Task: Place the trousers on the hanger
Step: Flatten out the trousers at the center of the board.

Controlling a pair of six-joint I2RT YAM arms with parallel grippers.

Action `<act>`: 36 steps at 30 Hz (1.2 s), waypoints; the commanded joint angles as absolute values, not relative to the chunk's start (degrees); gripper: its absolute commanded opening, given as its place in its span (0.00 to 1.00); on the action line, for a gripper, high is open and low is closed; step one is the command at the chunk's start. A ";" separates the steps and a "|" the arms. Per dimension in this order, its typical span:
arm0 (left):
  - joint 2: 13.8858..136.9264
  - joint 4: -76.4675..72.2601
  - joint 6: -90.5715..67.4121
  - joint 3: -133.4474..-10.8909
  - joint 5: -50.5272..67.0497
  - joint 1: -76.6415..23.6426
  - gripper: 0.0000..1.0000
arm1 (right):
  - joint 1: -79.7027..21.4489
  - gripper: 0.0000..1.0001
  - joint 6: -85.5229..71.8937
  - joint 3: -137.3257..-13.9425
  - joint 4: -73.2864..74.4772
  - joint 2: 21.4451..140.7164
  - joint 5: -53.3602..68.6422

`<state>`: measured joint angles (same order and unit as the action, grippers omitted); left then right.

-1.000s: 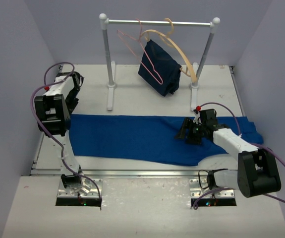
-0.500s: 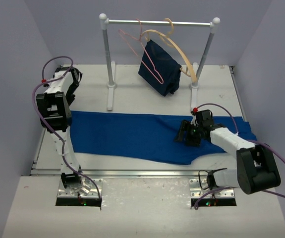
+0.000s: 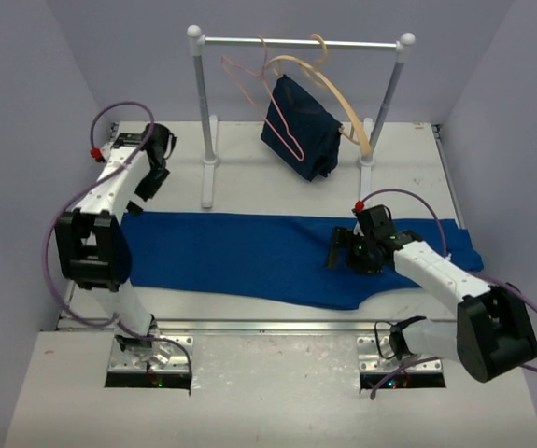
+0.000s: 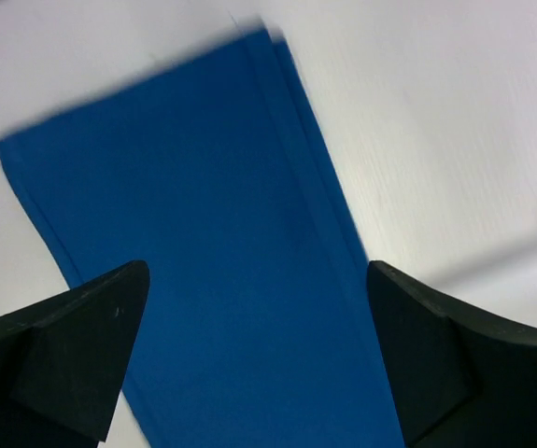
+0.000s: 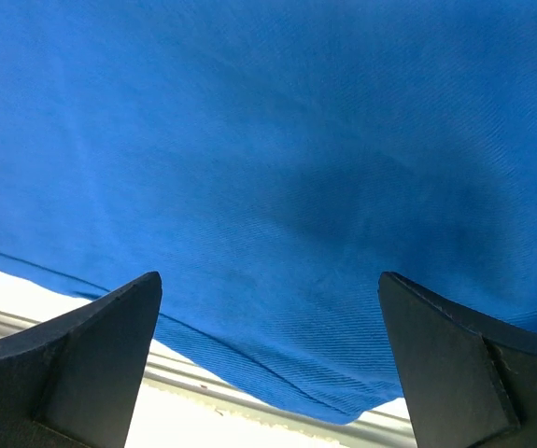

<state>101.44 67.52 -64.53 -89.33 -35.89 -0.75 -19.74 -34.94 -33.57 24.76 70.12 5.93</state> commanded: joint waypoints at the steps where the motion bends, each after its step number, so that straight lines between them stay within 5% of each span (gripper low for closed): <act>1: 91.61 54.86 -70.33 -72.40 -21.81 -12.20 1.00 | -28.95 0.99 -43.04 -32.21 24.35 74.10 0.50; 8: 93.31 51.63 -74.51 -62.96 -18.52 -14.41 1.00 | -50.14 0.99 -65.84 -34.99 15.61 82.25 -7.97; 14: 96.77 57.25 -76.44 -63.14 -22.27 -7.77 1.00 | -56.65 0.99 -67.59 -51.51 15.95 98.66 -1.25; 20: 98.54 61.37 -73.23 -66.46 -31.86 -2.27 1.00 | -57.97 0.99 -60.73 -54.01 20.05 88.36 -4.50; 26: 102.09 62.75 -71.60 -67.67 -31.78 2.02 1.00 | -42.83 0.99 -43.82 -51.28 29.65 73.48 -6.24; 31: 98.79 56.52 -66.28 -64.78 -26.46 1.67 1.00 | -28.60 0.97 -30.96 -50.53 32.60 75.23 -11.86; 36: 91.89 56.38 -63.32 -63.49 -26.57 -1.27 1.00 | -20.95 0.71 -23.74 -58.40 32.32 92.42 -11.81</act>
<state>99.09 57.88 -66.67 -64.33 -26.82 1.16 -23.62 -33.36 -53.19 30.21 82.25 -10.05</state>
